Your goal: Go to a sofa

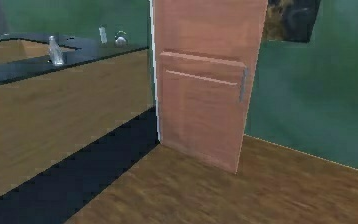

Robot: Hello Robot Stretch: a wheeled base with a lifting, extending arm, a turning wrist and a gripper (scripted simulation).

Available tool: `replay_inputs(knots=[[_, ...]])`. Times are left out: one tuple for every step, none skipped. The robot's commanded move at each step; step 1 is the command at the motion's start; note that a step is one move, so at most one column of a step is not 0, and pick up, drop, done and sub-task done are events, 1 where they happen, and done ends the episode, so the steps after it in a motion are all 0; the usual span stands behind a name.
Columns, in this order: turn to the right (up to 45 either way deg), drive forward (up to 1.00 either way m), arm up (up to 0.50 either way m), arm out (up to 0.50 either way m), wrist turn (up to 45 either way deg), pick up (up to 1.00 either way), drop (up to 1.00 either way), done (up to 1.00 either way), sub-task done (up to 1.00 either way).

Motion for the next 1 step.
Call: replay_inputs(knots=[[45.0, 0.0, 0.0, 0.0, 0.0, 0.0, 0.0, 0.0, 0.0]])
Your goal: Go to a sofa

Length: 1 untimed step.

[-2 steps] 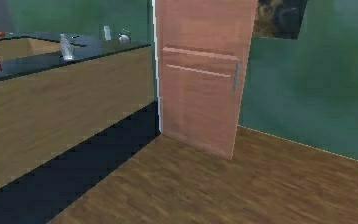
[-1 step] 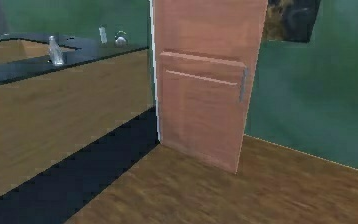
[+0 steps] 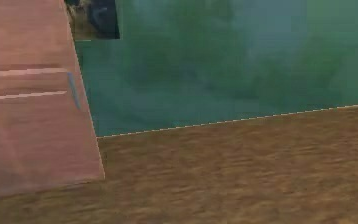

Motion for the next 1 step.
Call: replay_inputs(knots=[[30.0, 0.0, 0.0, 0.0, 0.0, 0.0, 0.0, 0.0, 0.0]])
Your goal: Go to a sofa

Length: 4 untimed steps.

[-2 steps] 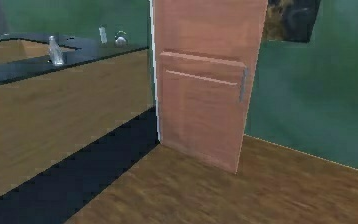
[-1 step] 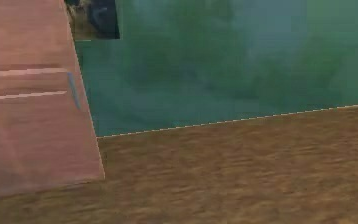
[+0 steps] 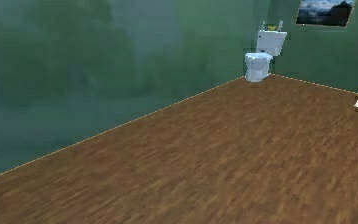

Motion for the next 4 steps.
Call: replay_inputs(knots=[[0.0, 0.1, 0.0, 0.0, 0.0, 0.0, 0.0, 0.0, 0.0], [-45.0, 0.0, 0.0, 0.0, 0.0, 0.0, 0.0, 0.0, 0.0], [-36.0, 0.0, 0.0, 0.0, 0.0, 0.0, 0.0, 0.0, 0.0], [0.0, 0.3, 0.0, 0.0, 0.0, 0.0, 0.0, 0.0, 0.0]])
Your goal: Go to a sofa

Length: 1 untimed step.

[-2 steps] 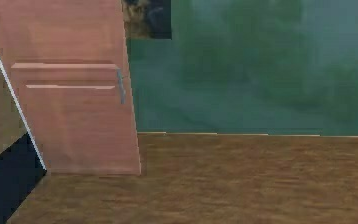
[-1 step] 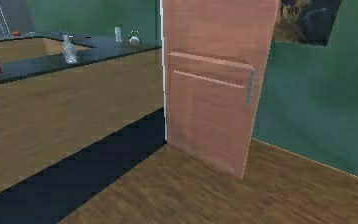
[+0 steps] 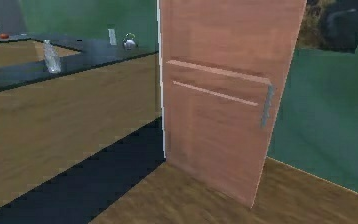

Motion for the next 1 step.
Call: replay_inputs(knots=[[-45.0, 0.0, 0.0, 0.0, 0.0, 0.0, 0.0, 0.0, 0.0]])
